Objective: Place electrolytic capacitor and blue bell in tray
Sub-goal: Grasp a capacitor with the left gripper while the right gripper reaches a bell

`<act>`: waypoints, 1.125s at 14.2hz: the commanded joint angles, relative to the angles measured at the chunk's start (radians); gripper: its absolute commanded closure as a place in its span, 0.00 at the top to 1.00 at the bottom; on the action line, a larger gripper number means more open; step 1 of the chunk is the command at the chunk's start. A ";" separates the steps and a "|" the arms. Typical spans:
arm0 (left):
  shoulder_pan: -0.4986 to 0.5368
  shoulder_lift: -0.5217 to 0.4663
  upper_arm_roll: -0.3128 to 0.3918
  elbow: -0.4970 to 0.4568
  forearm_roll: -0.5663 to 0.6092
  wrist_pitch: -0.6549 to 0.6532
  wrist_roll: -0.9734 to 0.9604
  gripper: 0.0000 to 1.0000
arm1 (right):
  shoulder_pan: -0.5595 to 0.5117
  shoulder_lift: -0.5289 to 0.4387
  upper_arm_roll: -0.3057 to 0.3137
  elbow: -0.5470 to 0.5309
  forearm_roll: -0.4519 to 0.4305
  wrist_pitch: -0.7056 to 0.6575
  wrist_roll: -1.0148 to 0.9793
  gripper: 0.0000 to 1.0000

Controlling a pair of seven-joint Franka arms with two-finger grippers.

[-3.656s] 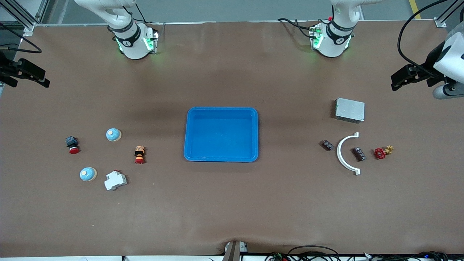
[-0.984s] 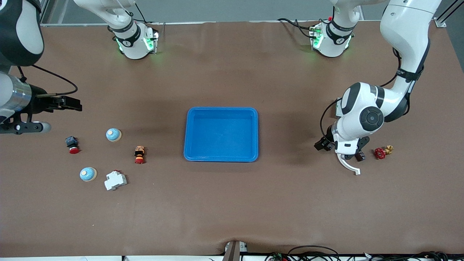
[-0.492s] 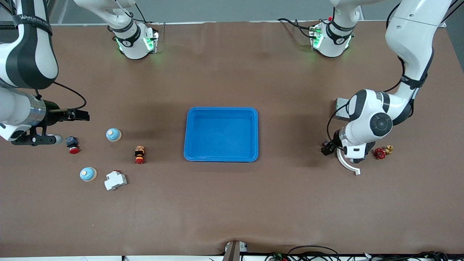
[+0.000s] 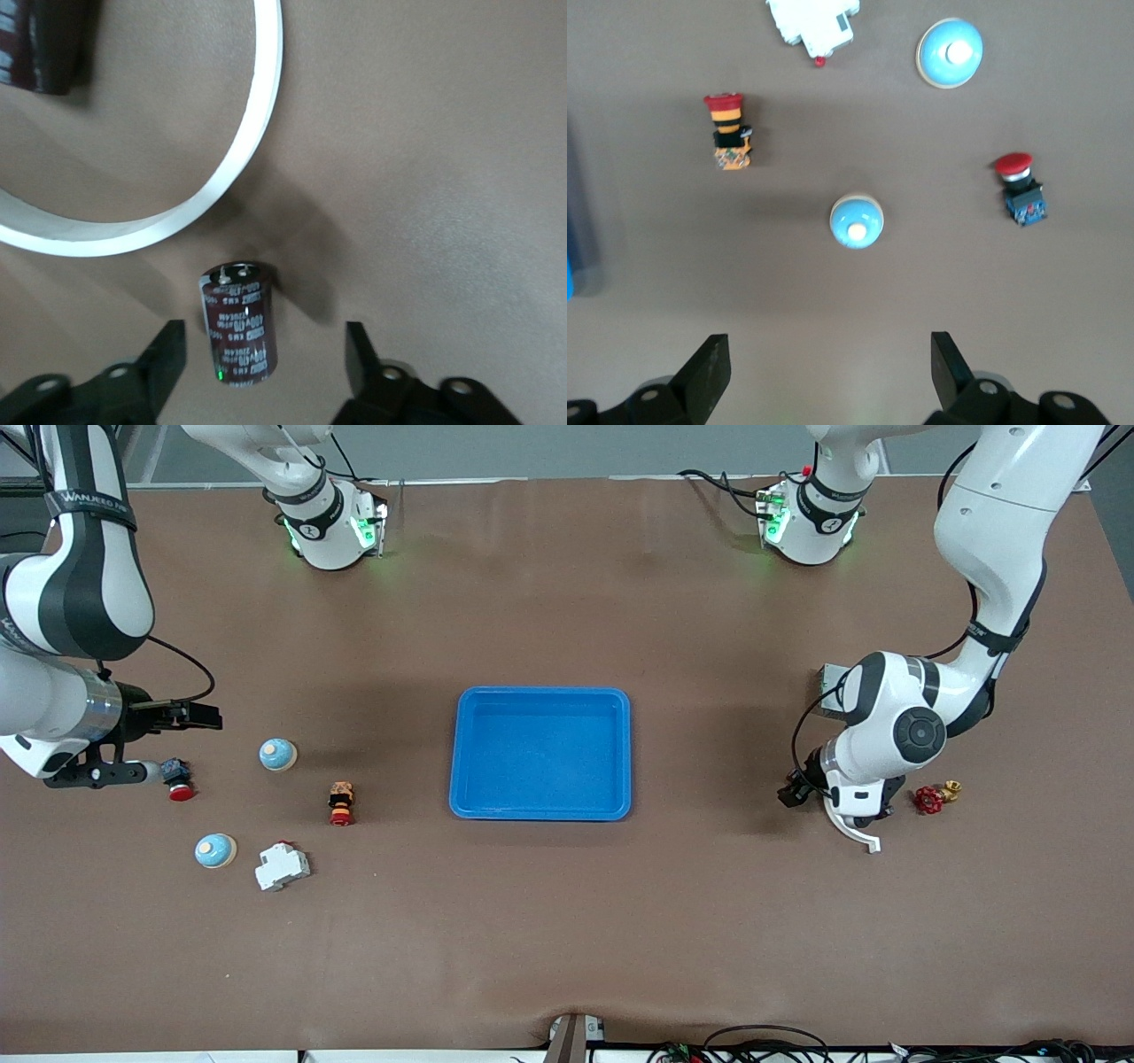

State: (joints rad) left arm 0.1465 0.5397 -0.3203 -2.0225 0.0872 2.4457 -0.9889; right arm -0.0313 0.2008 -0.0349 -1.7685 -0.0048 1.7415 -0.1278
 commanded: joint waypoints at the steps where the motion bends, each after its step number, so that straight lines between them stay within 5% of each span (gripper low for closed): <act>1: 0.001 0.009 -0.003 -0.002 0.019 0.021 -0.020 0.43 | -0.018 -0.079 0.010 -0.184 -0.020 0.162 -0.024 1.00; 4: -0.001 0.010 -0.003 0.005 0.019 0.019 -0.025 0.00 | -0.018 -0.095 0.009 -0.285 -0.020 0.280 -0.024 1.00; 8: -0.012 -0.018 -0.011 0.013 0.020 0.007 -0.085 0.00 | -0.019 -0.090 0.007 -0.405 -0.021 0.452 -0.027 1.00; 16: -0.108 -0.038 -0.014 0.061 0.019 -0.050 -0.235 0.00 | -0.038 -0.048 0.007 -0.454 -0.101 0.542 -0.056 1.00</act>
State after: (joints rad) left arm 0.0420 0.5220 -0.3378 -1.9622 0.0873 2.4200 -1.1966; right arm -0.0470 0.1540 -0.0352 -2.1943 -0.0814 2.2468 -0.1626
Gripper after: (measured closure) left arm 0.656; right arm 0.000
